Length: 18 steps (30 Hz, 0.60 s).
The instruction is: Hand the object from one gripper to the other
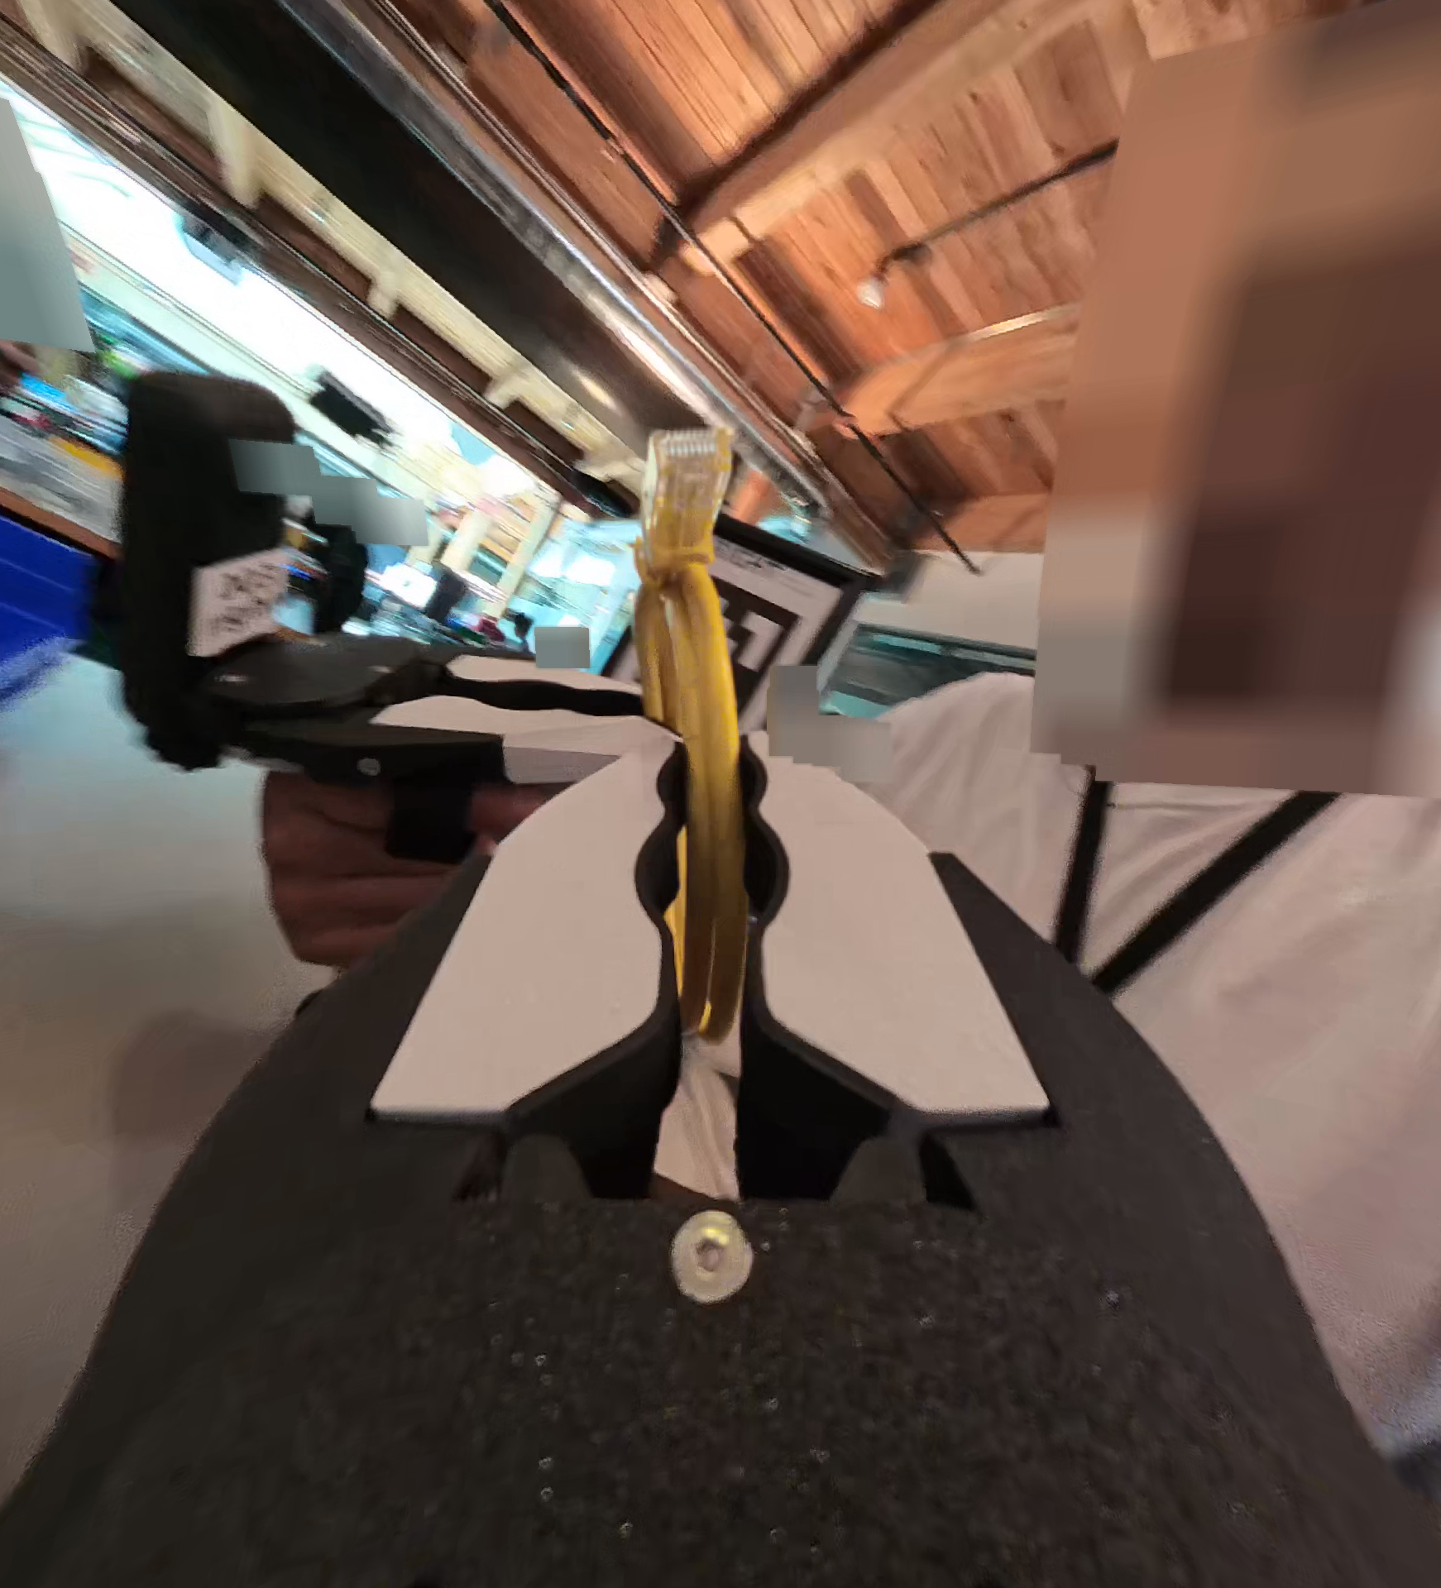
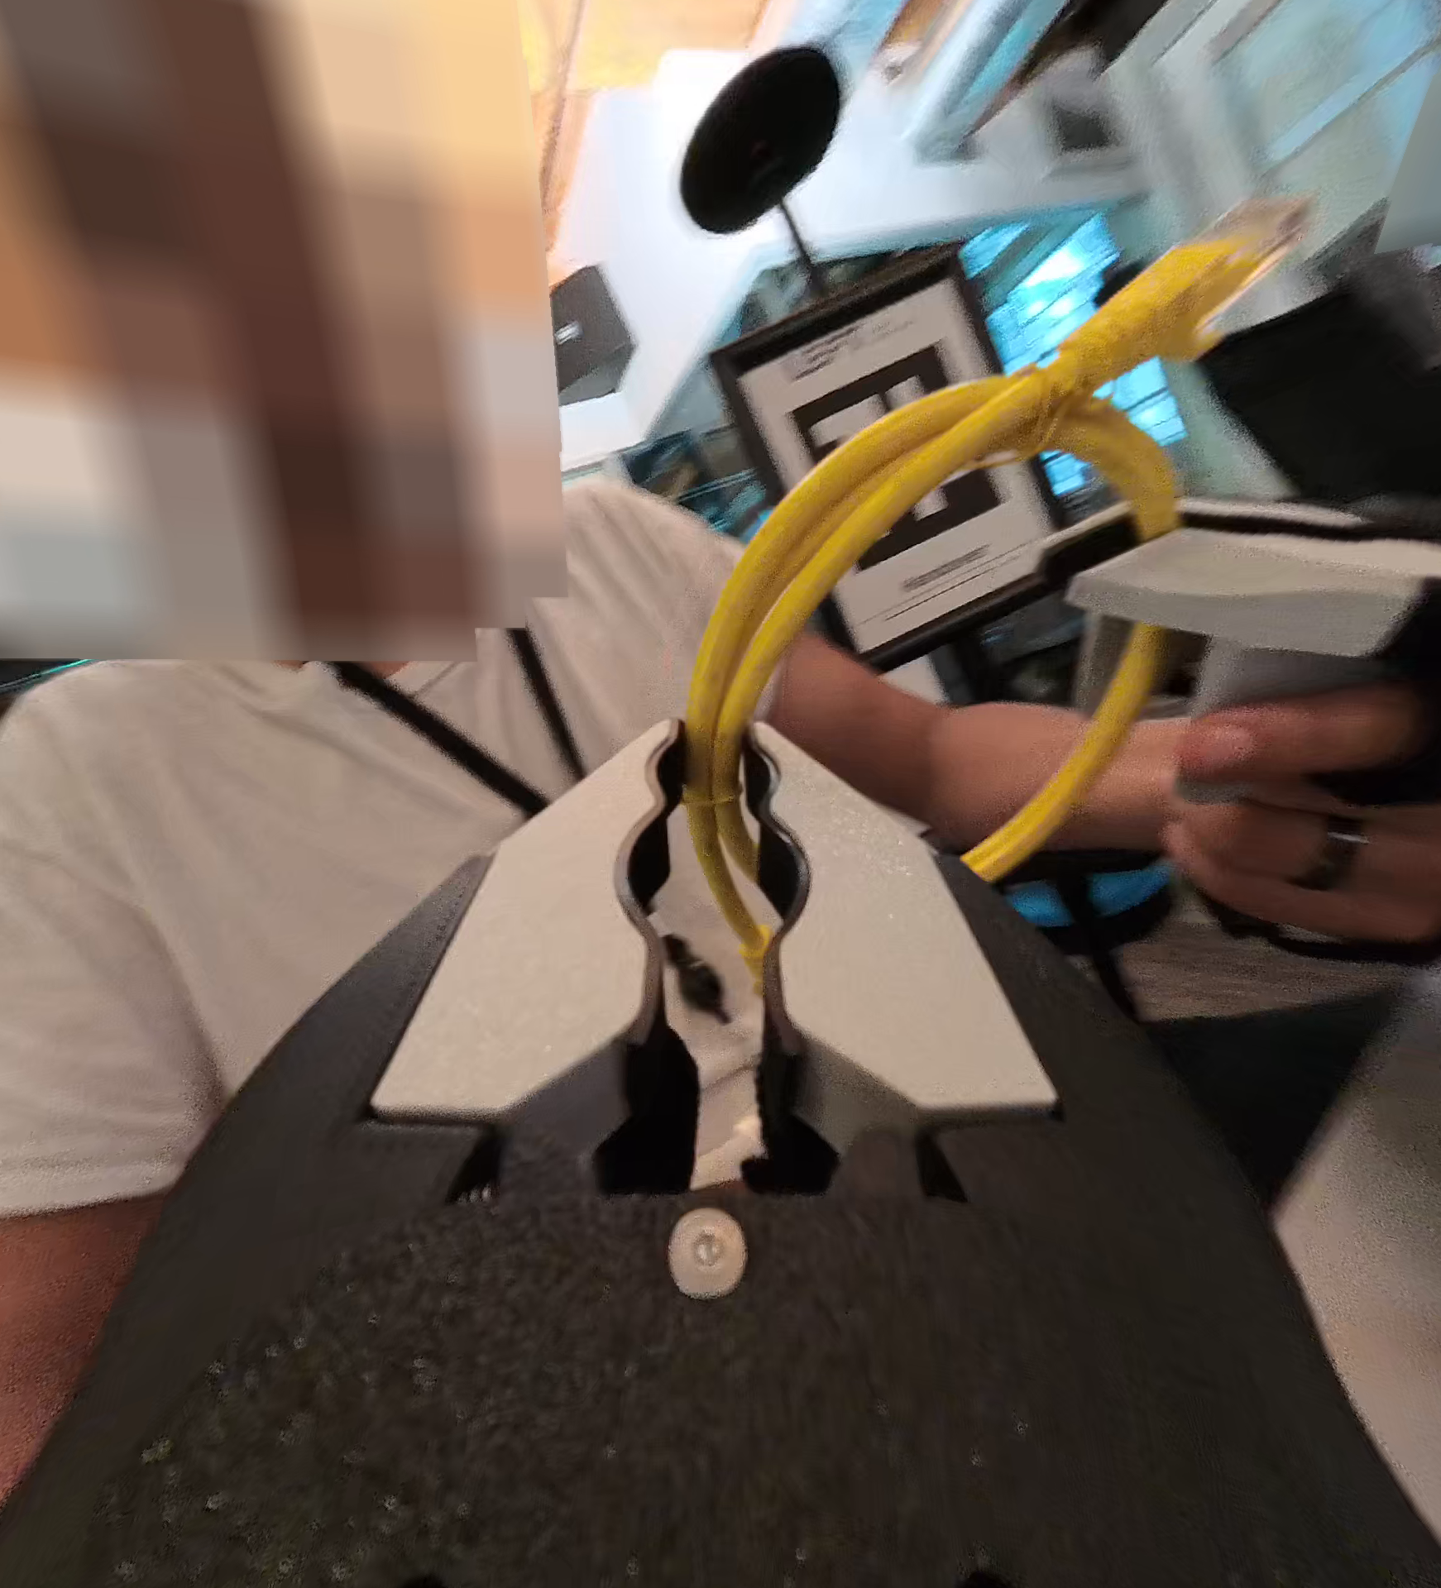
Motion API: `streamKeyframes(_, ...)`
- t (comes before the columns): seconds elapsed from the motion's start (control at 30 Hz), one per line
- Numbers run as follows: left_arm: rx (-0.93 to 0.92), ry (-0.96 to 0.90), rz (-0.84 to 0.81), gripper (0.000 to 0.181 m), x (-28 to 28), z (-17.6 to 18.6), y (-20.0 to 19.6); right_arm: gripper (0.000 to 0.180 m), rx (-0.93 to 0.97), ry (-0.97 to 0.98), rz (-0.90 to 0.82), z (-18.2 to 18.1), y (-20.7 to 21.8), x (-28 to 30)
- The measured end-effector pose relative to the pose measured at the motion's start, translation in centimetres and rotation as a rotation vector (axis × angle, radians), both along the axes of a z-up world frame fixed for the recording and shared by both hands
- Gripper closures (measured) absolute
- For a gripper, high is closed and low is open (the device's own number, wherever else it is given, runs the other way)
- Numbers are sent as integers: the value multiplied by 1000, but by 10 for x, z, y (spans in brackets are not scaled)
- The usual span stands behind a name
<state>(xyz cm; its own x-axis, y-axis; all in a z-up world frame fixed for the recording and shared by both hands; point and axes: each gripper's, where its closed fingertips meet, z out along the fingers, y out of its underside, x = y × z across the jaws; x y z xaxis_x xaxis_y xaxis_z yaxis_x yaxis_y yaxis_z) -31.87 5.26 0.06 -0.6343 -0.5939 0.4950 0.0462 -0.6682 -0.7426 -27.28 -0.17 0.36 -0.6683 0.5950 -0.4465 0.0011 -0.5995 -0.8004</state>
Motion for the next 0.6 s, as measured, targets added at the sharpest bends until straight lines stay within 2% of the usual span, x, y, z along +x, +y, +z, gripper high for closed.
streamKeyframes(0.07,8,39,109,172,1,-5,18,162,-7,-22,-193,-2,32,4)
streamKeyframes(0.17,45,166,321,172,9,-24,49,142,25,-136,-614,-14,96,19)
streamKeyframes(0.27,106,350,494,172,17,-54,73,138,201,-318,-1107,-27,153,48)
streamKeyframes(0.33,132,422,575,176,22,-65,83,135,443,-459,-1330,-34,166,57)
streamKeyframes(0.47,104,413,638,176,24,-62,90,133,890,-707,-1479,-60,163,35)
streamKeyframes(0.6,147,450,663,176,28,-67,86,134,1142,-854,-1616,-73,173,21)
